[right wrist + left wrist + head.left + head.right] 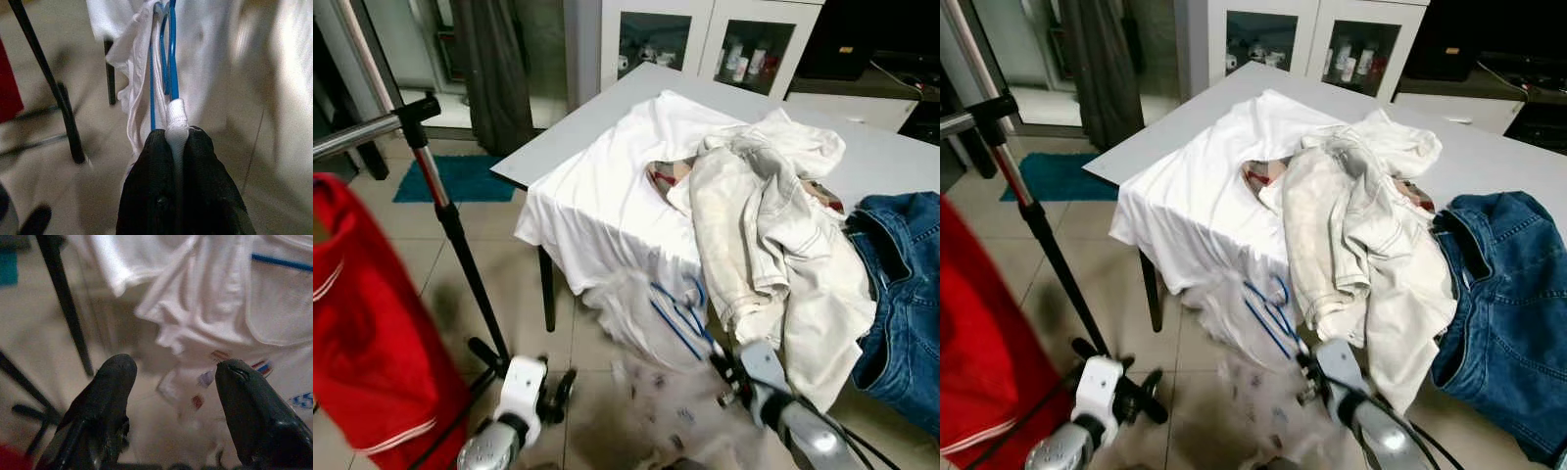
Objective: Hang hanger
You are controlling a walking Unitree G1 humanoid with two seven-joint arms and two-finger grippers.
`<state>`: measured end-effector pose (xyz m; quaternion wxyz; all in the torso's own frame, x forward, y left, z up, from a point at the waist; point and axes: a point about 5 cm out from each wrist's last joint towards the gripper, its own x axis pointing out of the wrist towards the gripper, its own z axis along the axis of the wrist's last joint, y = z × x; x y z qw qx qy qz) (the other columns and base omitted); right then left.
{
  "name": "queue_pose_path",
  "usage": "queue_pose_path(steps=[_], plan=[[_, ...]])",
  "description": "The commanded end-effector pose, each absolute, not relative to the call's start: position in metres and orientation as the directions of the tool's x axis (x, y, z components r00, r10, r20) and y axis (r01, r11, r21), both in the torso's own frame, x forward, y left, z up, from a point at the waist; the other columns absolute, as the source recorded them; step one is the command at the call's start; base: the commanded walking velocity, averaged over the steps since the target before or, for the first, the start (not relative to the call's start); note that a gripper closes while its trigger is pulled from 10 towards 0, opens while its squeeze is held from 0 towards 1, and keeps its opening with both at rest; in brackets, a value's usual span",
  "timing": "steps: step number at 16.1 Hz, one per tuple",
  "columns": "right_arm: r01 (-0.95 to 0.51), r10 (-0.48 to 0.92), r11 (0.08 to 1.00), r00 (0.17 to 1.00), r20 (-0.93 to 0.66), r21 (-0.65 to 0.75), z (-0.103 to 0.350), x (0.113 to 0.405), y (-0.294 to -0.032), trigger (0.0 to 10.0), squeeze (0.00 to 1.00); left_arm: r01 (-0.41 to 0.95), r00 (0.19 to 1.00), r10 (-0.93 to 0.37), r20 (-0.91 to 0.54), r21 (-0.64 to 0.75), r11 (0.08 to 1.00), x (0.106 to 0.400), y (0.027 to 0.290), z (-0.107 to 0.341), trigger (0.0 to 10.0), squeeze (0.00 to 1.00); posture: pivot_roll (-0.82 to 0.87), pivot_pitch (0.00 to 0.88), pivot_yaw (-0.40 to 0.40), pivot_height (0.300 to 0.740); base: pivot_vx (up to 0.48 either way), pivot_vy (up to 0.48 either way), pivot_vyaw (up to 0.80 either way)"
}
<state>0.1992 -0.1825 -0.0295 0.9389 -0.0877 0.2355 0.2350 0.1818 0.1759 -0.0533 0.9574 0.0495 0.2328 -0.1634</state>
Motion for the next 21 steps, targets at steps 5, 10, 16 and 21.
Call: queue_pose_path(steps=[5, 10, 16, 21], plan=[[-0.453, 0.314, 0.883, 0.760, -0.569, -0.118, -0.048, 0.199, -0.189, 10.0, 0.00, 0.254, 0.750, -0.157, -0.643, 0.061, 0.965, 0.166, 0.194, -0.075, 10.0, 0.00, 0.06, 0.000, -0.045, 0.710, 0.000, 0.000, 0.00], [-0.494, 0.331, 0.857, 0.748, -0.576, -0.149, -0.051, 0.202, -0.181, 10.0, 0.00, 0.238, 0.699, -0.109, -0.707, 0.086, 0.967, 0.161, 0.200, -0.081, 10.0, 0.00, 0.06, 0.000, -0.047, 0.710, 0.000, 0.000, 0.00], [-0.484, 0.321, 0.860, 0.758, -0.568, -0.159, -0.051, 0.205, -0.182, 10.0, 0.00, 0.226, 0.666, -0.087, -0.741, 0.089, 0.970, 0.152, 0.207, -0.085, 10.0, 0.00, 0.06, 0.000, -0.050, 0.710, -0.226, 0.000, 0.00], [-0.480, 0.321, 0.864, 0.760, -0.565, -0.154, -0.052, 0.204, -0.180, 10.0, 0.00, 0.221, 0.645, -0.073, -0.761, 0.094, 0.971, 0.147, 0.210, -0.087, 10.0, 0.00, 0.06, 0.000, -0.047, 0.710, -0.269, 0.000, 0.00]])
